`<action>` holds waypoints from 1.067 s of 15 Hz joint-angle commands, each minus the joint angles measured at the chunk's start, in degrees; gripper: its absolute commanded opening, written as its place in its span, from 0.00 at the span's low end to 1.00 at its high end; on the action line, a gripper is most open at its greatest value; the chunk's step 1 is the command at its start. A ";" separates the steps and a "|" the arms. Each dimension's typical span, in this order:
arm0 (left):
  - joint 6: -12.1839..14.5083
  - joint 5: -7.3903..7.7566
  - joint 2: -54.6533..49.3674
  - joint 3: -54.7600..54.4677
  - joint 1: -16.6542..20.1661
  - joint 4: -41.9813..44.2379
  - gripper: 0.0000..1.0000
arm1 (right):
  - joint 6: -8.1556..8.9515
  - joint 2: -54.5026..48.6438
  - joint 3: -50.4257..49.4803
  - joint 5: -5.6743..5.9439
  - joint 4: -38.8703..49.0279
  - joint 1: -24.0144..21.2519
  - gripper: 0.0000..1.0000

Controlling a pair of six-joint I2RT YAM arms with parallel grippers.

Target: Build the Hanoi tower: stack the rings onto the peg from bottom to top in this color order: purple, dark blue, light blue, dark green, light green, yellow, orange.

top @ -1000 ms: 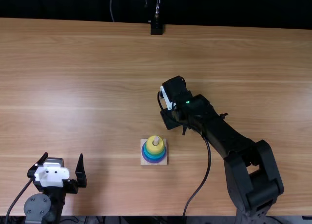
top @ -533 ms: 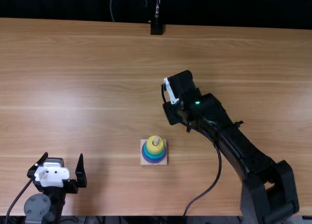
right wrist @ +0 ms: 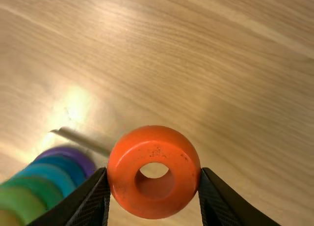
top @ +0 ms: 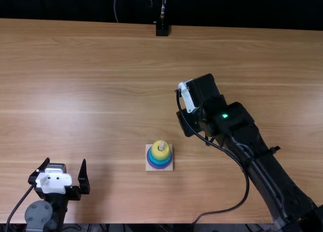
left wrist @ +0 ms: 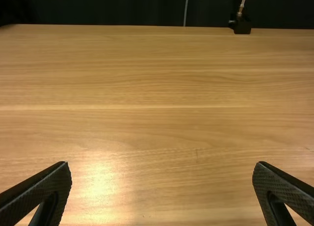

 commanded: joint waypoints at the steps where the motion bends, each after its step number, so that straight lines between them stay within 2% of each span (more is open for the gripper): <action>1: 0.19 0.30 -0.67 -6.00 0.23 -4.77 1.00 | -0.65 -3.60 1.70 -0.94 -1.23 2.59 0.00; 4: 0.19 0.30 -0.67 -6.00 0.23 -4.77 1.00 | -1.92 -8.17 1.97 -0.94 -5.45 5.75 0.00; 12: 0.19 0.30 -0.67 -6.00 0.14 -4.77 1.00 | -1.50 -10.89 5.31 -1.05 -11.88 13.22 0.00; 16: 0.19 0.30 -0.67 -6.00 0.23 -4.77 1.00 | -1.18 -10.80 5.31 -0.94 -11.99 15.07 0.00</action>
